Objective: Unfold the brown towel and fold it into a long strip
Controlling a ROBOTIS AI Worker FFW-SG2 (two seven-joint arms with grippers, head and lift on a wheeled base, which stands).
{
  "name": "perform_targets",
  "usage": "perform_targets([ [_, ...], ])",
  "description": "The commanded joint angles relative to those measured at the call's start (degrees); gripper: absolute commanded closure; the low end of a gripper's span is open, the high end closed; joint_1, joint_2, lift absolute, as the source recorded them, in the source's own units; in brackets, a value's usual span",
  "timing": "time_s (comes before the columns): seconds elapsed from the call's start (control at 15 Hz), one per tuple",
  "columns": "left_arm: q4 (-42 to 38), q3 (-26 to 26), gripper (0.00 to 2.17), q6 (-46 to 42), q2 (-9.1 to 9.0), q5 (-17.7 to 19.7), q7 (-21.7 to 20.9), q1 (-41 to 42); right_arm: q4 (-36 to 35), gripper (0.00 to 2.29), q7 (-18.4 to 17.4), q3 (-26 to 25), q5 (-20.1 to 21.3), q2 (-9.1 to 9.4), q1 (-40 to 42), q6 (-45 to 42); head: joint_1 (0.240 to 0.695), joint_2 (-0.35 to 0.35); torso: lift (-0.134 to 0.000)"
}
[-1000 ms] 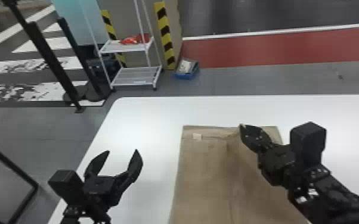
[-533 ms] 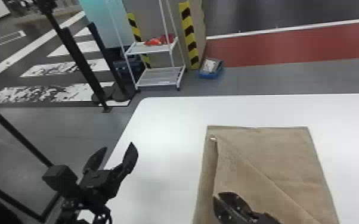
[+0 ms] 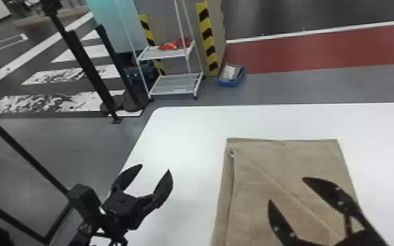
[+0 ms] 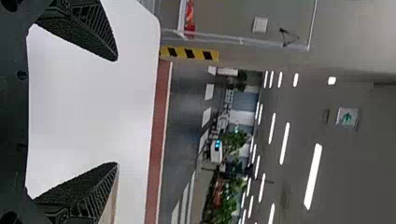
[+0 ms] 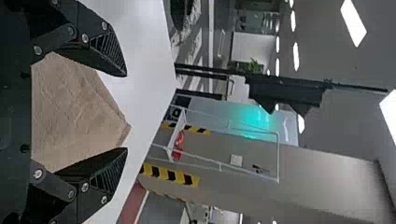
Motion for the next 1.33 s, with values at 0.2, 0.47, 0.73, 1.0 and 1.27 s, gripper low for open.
perform_targets([
  [0.2, -2.73, 1.77, 0.08, -1.44, -1.04, -15.35, -16.14, 1.03, 0.13, 0.08, -0.84, -25.23, -14.08, 7.34, 4.23, -3.59, 0.695, 0.35, -0.123],
  [0.47, -7.66, -2.27, 0.08, -8.12, -1.3, -26.87, -26.16, 3.93, 3.12, 0.08, -0.66, -40.26, -22.6, 10.82, 4.59, -3.06, 0.695, 0.046, -0.123],
  [0.73, -8.89, -10.36, 0.13, -10.93, -1.04, -39.96, -28.44, 5.07, 4.88, 0.08, -0.57, -47.99, -27.52, 10.82, 3.97, -0.25, 0.695, -0.266, -0.123],
  [1.0, -9.5, -13.52, 0.21, -7.94, -0.87, -45.24, -32.49, 5.07, 4.88, 0.08, 0.13, -49.31, -29.54, 10.82, 3.8, 0.98, 0.695, -0.35, -0.123],
  [1.27, -10.29, -16.6, 0.21, -3.2, -0.87, -52.97, -33.02, 4.98, 5.14, 0.08, 0.74, -49.49, -30.34, 10.82, 3.27, 2.04, 0.695, -0.35, -0.123],
])
